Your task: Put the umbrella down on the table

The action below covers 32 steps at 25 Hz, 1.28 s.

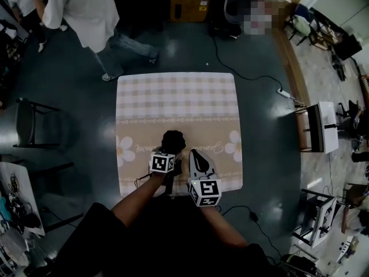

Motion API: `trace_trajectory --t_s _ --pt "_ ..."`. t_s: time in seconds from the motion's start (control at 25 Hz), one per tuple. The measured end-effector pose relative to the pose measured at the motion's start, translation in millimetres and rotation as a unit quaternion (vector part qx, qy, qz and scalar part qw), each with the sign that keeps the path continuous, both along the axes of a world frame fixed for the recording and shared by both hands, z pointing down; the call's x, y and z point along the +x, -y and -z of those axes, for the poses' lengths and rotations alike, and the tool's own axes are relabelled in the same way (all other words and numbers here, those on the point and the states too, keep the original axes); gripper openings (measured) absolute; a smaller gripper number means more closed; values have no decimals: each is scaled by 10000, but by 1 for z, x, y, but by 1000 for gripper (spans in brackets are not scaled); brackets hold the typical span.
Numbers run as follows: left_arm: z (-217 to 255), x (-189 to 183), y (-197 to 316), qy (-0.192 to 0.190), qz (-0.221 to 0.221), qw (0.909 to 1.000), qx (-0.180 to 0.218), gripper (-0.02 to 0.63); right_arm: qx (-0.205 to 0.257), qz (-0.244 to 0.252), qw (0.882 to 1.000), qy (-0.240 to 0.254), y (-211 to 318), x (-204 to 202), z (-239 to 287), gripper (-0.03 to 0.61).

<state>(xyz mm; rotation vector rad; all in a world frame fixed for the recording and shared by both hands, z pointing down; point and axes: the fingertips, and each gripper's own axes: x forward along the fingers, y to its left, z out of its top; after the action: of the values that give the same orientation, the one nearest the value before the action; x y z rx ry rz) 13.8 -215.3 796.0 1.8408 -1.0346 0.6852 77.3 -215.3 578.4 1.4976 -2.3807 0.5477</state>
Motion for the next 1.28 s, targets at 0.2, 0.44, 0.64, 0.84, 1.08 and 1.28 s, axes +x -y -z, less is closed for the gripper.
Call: trace_trajectory --t_s 0.2,0.44,0.64,0.84,1.08,1.28 --pt "39 -9 -9 -260 33 9993 285 376 84 -170 9998 -22 -14 -2 8 17" --pt "93 -19 -30 -749 142 9947 686 376 330 -301 9990 -40 -32 -10 28 17" --pt "155 -27 -44 -1124 188 9858 1235 376 659 -345 9971 -145 -47 -22 53 17" --pt "217 -32 -63 -1333 55 9685 2103 341 849 -335 9958 -80 -69 -35 71 17" --pt "289 -38 -94 -1389 -256 9304 3382 100 1010 -597 9930 -145 -97 -44 94 17" --pt "323 -39 -123 -1373 -373 9029 4057 17 1150 -542 9918 -148 -126 -57 104 17"
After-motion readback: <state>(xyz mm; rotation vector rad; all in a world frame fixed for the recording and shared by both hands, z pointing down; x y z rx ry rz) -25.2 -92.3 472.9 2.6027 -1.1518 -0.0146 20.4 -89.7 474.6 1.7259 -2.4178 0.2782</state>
